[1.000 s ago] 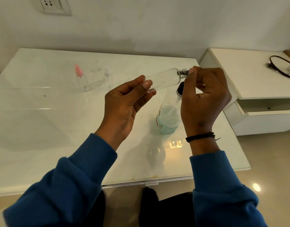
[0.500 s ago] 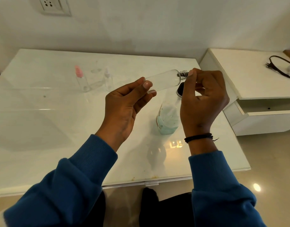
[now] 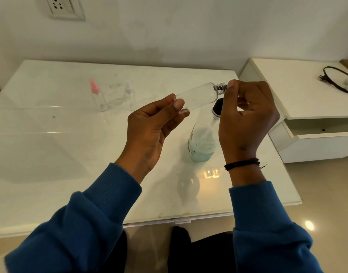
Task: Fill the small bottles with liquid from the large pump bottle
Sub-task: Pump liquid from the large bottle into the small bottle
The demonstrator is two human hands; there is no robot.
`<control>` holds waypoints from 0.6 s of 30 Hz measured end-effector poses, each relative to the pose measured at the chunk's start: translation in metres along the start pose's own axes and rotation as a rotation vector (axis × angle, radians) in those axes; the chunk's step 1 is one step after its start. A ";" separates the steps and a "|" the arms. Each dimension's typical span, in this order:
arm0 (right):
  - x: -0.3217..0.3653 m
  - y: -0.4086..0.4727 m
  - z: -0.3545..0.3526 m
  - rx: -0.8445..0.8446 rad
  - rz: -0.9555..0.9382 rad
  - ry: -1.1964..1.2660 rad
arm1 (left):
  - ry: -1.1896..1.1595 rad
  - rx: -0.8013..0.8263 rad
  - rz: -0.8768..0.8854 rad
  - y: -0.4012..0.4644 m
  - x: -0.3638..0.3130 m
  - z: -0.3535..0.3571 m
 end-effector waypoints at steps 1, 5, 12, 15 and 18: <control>0.000 0.001 0.000 0.001 0.002 -0.002 | 0.000 -0.002 0.003 0.000 0.000 0.000; -0.001 -0.003 0.002 0.005 0.011 0.010 | 0.006 -0.016 0.002 0.000 0.001 -0.001; 0.002 0.002 0.001 -0.005 -0.024 -0.044 | 0.018 -0.014 0.000 0.000 0.001 -0.001; 0.000 -0.001 0.003 -0.007 -0.009 -0.027 | 0.034 -0.022 0.003 0.000 0.001 -0.002; -0.003 -0.002 0.003 -0.001 0.003 0.002 | 0.033 -0.018 0.003 0.000 0.001 -0.002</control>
Point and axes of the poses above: each hand's wrist, its own y-axis towards the middle knuckle, its own z-axis out of the palm, x = y × z, the point moved 8 cm from there along y, towards the middle knuckle, and after that the axes turned 3 degrees about z, right-handed, at the moved point
